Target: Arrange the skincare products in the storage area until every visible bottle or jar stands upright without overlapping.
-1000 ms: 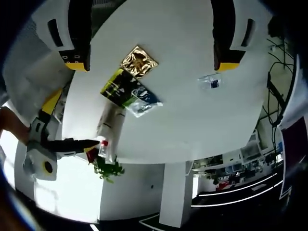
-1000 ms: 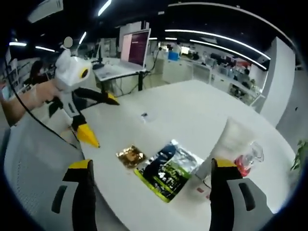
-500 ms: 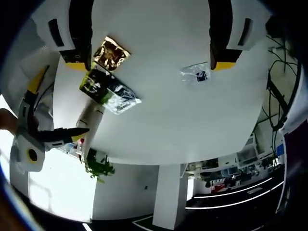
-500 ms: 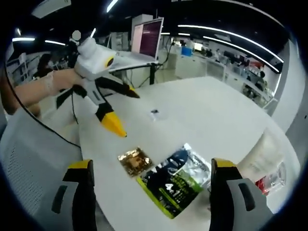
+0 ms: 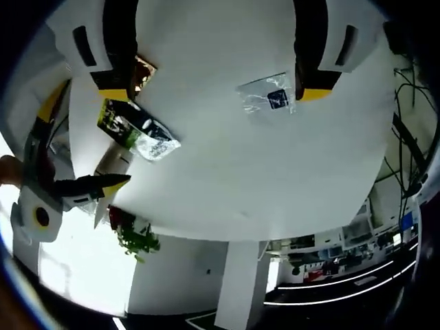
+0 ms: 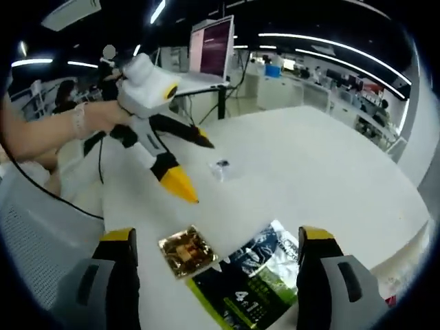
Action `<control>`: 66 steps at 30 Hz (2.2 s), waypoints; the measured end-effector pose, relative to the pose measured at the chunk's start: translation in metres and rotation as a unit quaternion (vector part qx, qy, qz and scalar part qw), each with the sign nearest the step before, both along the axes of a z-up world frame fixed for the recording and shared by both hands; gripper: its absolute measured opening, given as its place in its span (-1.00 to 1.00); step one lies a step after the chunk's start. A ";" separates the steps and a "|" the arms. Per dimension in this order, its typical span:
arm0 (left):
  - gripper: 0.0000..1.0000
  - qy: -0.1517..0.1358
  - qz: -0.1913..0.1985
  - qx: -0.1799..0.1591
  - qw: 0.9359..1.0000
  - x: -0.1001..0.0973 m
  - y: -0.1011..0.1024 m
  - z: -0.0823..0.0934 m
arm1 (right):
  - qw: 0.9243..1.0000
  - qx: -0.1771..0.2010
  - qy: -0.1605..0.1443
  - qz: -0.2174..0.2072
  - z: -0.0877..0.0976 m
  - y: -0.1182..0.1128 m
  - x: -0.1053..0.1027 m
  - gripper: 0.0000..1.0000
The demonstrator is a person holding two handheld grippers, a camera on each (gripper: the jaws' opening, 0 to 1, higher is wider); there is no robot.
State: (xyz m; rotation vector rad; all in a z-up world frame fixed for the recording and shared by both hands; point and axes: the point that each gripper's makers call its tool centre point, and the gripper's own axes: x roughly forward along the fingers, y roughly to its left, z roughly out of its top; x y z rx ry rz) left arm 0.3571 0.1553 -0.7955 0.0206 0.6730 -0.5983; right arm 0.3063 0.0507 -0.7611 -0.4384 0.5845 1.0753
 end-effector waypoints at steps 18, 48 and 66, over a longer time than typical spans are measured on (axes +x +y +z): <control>0.74 0.030 -0.004 0.002 1.000 0.013 0.003 -0.024 | 0.998 0.036 0.050 -0.014 -0.013 0.022 0.027 0.71; 0.77 0.023 -0.034 0.046 0.998 0.016 0.005 -0.035 | 0.961 0.158 0.194 -0.121 -0.046 0.088 0.086 0.01; 0.80 -0.012 -0.072 0.039 0.997 0.019 -0.012 -0.027 | 0.955 0.161 0.208 -0.141 -0.055 0.095 0.089 0.00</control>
